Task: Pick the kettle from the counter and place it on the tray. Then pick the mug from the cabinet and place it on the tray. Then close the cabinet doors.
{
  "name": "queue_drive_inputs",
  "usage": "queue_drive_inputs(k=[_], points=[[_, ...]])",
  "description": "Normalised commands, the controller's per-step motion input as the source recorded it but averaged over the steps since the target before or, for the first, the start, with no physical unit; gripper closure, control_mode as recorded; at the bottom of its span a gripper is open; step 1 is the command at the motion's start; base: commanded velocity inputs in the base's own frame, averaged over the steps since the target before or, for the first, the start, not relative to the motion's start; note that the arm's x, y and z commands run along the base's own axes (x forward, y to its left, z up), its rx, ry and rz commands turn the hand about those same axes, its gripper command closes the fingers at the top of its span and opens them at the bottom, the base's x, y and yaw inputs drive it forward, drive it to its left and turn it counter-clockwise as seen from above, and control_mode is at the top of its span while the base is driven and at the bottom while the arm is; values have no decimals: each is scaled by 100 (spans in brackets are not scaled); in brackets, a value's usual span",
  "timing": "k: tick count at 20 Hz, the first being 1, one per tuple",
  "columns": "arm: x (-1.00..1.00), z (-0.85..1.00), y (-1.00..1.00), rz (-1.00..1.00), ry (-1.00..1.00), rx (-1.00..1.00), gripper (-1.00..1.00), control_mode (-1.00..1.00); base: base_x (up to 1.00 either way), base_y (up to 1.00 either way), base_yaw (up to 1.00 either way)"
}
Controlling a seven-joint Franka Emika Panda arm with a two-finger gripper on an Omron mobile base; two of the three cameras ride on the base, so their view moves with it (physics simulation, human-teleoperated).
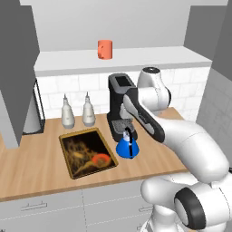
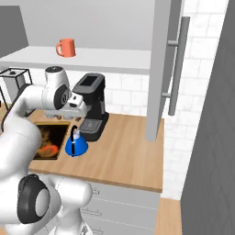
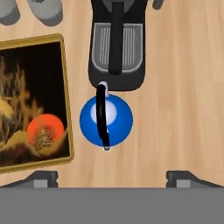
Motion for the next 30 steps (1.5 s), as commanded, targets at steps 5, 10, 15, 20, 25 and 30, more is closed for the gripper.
queue_drive_inputs(k=[5,10,15,20,25,30], points=[[30,-96,5,-3,9,0,-100,-100,0,0,0],[14,-42,26,-2,0,0,-100,-100,0,0,0],[25,-8,13,-2,7,0,-100,-100,0,0,0],[16,-21,-2,0,8,0,-100,-100,0,0,0],[4,-17,0,0,5,0,100,-100,0,0,0],[4,-28,0,0,5,0,100,-100,0,0,0]])
